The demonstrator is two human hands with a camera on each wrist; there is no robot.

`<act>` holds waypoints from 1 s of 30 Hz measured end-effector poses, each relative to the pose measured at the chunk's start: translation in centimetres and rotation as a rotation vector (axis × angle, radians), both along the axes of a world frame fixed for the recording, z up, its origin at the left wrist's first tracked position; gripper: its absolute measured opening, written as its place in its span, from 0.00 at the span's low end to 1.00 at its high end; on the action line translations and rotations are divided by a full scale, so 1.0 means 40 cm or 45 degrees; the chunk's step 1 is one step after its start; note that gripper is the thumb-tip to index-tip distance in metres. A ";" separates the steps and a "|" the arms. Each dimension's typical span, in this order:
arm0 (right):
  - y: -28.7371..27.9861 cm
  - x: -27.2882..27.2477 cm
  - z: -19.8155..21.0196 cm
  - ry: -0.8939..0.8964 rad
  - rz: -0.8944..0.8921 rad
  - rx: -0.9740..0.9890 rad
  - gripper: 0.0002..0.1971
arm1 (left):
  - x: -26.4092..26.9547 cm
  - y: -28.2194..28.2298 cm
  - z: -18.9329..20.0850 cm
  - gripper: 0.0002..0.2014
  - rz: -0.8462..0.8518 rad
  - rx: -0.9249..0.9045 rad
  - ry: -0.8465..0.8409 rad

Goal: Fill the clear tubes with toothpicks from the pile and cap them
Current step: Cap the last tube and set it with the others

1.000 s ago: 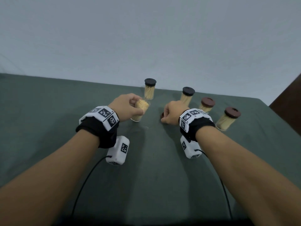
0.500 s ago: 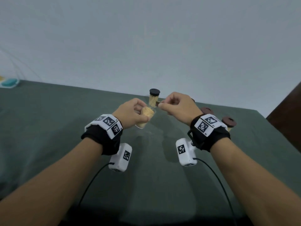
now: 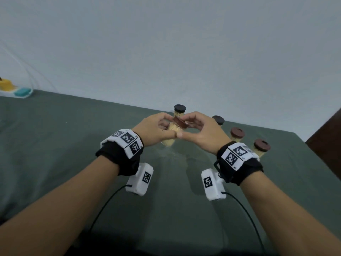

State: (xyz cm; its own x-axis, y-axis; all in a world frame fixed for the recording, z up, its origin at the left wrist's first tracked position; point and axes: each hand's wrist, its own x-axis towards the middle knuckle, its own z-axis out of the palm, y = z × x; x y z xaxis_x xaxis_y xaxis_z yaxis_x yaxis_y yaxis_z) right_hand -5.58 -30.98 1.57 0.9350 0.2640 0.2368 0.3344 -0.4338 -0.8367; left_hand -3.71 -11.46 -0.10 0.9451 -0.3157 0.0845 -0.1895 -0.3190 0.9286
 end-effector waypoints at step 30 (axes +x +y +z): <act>-0.021 0.064 0.008 -0.062 0.117 -0.443 0.46 | 0.073 0.044 0.010 0.45 -0.255 0.414 -0.291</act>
